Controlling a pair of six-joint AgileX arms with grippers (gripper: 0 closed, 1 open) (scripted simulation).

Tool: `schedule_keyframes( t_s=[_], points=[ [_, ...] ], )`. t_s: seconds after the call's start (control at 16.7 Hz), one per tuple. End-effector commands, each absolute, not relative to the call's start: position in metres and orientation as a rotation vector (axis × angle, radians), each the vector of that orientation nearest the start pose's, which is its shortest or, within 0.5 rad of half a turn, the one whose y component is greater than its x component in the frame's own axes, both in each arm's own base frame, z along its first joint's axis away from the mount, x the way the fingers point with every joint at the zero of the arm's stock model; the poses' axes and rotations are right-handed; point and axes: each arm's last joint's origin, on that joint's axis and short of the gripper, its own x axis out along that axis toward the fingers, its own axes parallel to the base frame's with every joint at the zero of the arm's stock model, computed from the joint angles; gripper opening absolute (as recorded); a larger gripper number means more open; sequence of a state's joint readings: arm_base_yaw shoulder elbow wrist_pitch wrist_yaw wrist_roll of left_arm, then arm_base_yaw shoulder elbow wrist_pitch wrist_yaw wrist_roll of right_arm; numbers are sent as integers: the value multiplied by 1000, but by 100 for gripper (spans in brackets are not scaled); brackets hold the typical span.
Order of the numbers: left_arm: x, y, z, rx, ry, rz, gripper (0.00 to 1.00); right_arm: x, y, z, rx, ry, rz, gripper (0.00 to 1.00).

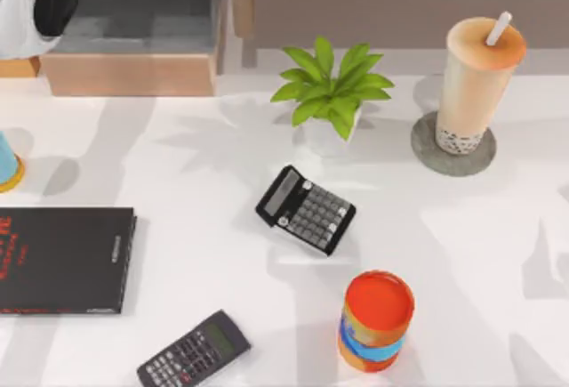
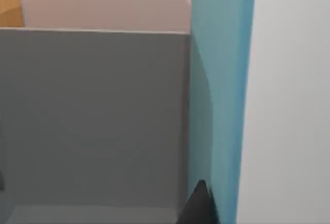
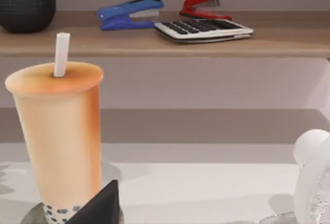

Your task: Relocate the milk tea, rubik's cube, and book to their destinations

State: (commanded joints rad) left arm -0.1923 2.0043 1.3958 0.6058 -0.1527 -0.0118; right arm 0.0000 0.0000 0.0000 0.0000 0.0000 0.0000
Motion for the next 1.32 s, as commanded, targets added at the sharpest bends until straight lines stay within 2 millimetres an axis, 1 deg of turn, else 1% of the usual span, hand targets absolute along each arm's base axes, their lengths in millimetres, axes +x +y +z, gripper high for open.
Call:
schedule_keyframes(
  t_s=[0.18, 0.24, 0.66, 1.08, 1.32],
  points=[
    [463, -80, 248, -26, 5, -17, 2, 106, -1, 160, 0, 0, 0, 100],
    [463, -80, 248, -26, 5, -17, 0, 106, -1, 160, 0, 0, 0, 100],
    [463, -80, 248, -26, 5, -17, 0, 106, -1, 160, 0, 0, 0, 100],
    [454, -81, 258, -24, 4, -19, 0, 106, -1, 160, 0, 0, 0, 100],
    [454, -80, 258, -23, 4, -16, 0, 106, -1, 160, 0, 0, 0, 100]
  ],
)
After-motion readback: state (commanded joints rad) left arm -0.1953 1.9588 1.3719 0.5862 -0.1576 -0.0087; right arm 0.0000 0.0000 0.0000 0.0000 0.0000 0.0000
